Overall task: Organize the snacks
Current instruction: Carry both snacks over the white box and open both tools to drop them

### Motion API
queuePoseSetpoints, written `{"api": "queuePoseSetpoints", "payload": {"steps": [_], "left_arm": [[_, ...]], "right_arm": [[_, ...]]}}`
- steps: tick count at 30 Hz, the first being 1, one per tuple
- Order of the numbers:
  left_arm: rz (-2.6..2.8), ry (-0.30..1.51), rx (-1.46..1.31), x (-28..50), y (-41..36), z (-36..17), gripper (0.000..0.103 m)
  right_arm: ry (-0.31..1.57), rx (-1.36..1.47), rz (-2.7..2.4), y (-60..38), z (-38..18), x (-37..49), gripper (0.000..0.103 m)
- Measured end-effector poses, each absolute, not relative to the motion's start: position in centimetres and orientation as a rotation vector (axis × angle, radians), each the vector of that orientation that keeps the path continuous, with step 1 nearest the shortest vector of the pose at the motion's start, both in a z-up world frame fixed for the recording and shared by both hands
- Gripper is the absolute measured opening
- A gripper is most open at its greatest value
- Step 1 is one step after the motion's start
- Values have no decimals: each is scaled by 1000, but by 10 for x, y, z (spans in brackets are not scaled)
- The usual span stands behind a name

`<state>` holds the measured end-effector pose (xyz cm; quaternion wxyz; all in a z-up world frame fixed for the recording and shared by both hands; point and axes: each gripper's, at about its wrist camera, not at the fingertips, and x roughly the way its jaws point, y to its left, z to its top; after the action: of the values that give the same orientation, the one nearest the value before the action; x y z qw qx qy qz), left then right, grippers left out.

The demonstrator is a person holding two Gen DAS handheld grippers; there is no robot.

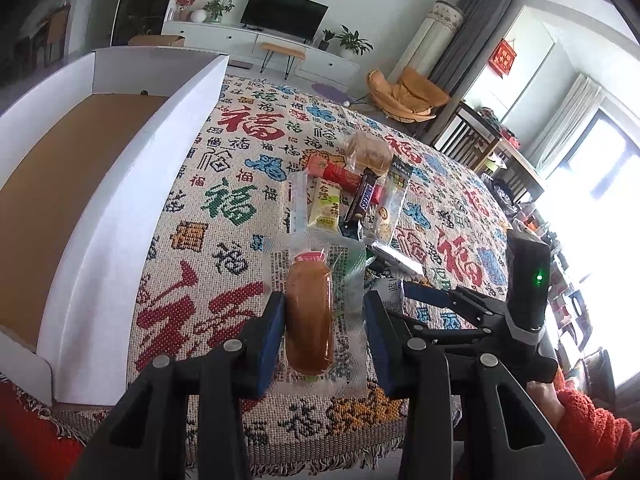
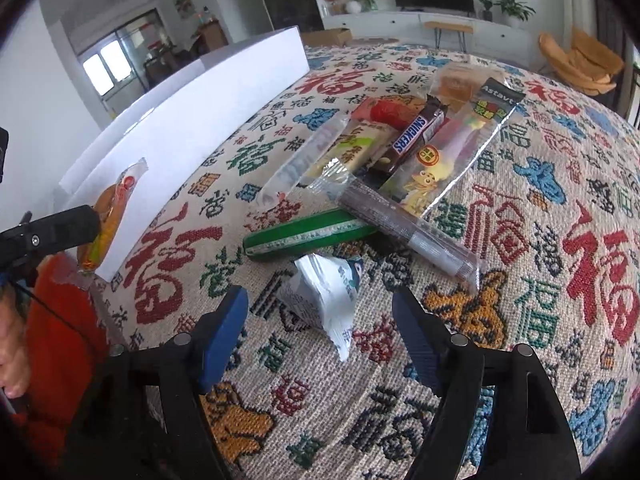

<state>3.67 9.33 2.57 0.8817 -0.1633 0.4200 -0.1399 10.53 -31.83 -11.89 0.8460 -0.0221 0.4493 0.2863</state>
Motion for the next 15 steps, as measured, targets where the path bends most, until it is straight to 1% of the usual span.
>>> {"api": "queuePoseSetpoints", "payload": {"steps": [2, 3, 4, 5, 7, 12, 15], "left_arm": [[-291, 875, -340, 37, 95, 25, 39], [-290, 874, -341, 37, 95, 25, 39], [-290, 872, -343, 36, 96, 25, 39], [-290, 868, -346, 34, 97, 27, 39], [-291, 858, -357, 32, 101, 30, 39], [-321, 826, -423, 29, 115, 49, 39], [-333, 768, -460, 27, 137, 76, 39]], "right_arm": [[968, -61, 608, -310, -124, 109, 77], [975, -68, 603, -307, -128, 112, 74], [984, -66, 596, -305, -132, 114, 56], [979, -58, 577, -308, -133, 115, 40], [964, 0, 574, -317, -130, 114, 34], [902, 62, 592, -334, -105, 103, 33], [863, 113, 640, -331, -74, 100, 33]]}}
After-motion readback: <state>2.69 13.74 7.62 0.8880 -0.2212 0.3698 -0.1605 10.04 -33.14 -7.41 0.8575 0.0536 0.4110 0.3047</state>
